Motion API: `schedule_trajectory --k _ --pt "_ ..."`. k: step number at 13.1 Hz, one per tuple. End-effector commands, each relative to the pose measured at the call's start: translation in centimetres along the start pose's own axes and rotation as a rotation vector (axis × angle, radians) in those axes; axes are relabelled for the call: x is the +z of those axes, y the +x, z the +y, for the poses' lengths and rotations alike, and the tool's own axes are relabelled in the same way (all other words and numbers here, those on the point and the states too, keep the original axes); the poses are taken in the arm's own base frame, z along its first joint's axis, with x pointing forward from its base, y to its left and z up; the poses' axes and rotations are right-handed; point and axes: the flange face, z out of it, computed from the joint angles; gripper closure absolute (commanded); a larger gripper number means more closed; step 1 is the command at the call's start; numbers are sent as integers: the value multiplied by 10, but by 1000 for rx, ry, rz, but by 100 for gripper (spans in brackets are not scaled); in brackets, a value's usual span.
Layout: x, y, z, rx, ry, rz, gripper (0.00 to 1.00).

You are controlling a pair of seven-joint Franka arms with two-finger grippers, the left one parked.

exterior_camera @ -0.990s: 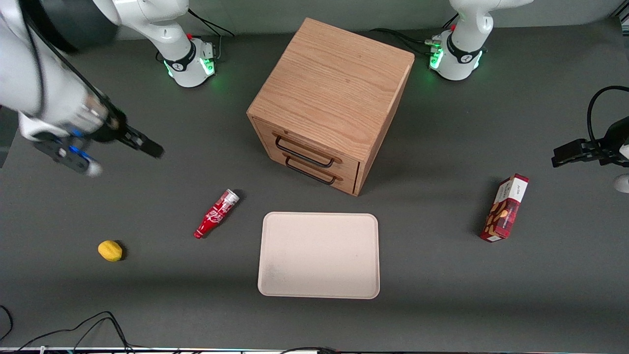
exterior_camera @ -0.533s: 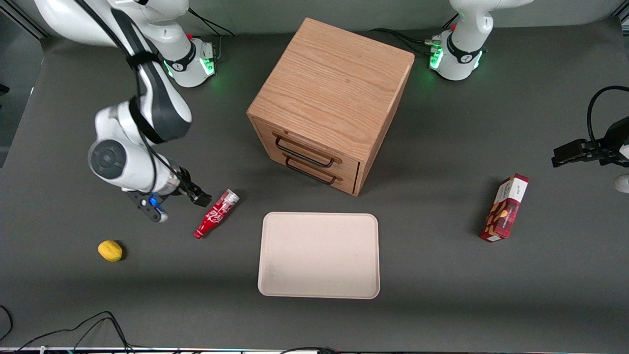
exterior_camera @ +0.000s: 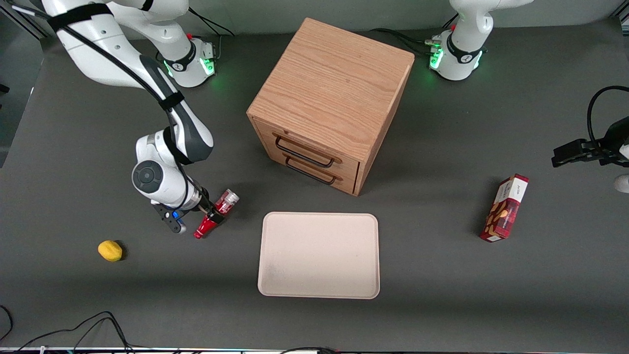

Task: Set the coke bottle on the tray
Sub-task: 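Move the open right gripper down over the red Coca-Cola bottle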

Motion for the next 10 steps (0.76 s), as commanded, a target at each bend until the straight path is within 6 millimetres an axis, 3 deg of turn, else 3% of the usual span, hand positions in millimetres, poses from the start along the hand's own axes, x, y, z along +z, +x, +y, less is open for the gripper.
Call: schedule_trajectory --k 1,3,4,5,8,10 --pt "18 -1 -2 22 19 20 0" --pt "33 -3 2 22 45 26 0" --pt "40 -3 2 13 42 25 32" --pt "42 -3 3 -3 33 34 99" --pt "45 -3 4 -13 26 36 100" --pt "35 -3 1 -22 34 43 100"
